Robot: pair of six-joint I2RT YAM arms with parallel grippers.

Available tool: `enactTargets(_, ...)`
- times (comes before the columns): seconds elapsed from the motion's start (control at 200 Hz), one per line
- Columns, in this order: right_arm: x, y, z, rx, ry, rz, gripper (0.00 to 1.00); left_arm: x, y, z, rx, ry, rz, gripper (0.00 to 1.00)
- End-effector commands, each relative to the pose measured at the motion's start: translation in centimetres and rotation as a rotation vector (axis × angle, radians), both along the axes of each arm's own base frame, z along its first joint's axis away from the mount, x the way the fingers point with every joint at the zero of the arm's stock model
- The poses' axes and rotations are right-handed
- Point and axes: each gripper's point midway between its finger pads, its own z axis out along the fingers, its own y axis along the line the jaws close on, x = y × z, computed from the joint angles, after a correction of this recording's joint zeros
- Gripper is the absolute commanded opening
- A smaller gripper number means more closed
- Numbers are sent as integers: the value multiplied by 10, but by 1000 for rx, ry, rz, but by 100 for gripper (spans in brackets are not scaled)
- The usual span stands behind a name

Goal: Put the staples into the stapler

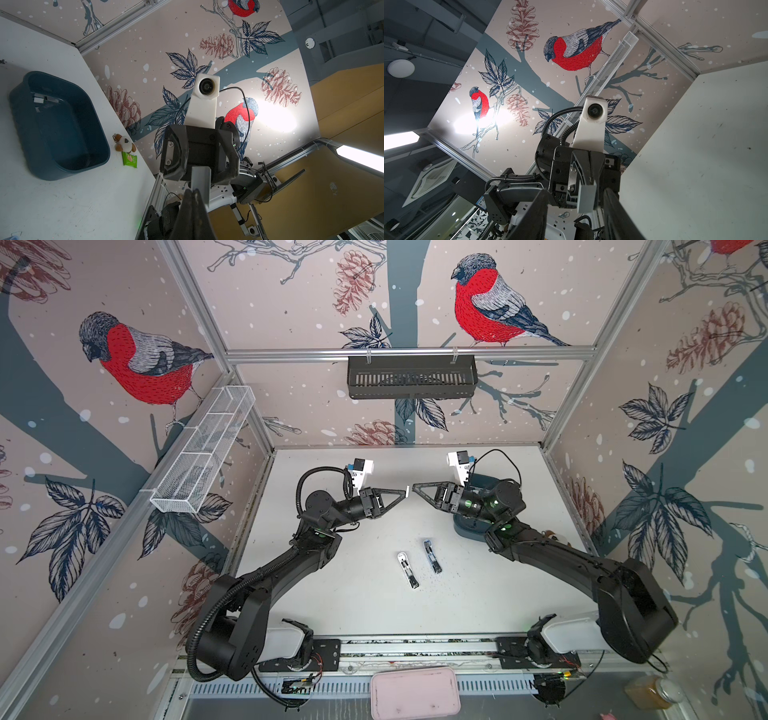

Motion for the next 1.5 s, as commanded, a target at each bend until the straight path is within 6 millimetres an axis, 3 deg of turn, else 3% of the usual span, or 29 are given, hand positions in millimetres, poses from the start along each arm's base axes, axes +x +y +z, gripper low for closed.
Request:
enactTargets(0.0,-4,2,7,14,-31,16,45,-8,0,10,-22,-45,-28,0)
enactTargets(0.395,-4,6,7,11,-34,34,43,-10,-5,11,-20,-48,-43,0)
enactTargets(1.266,-4,7,0,7,-18,40,18,-10,-8,7,-13,-44,-44,0)
enactTargets(1.496,-3,7,0,5,-15,37,16,-10,-8,6,-10,-46,-42,0)
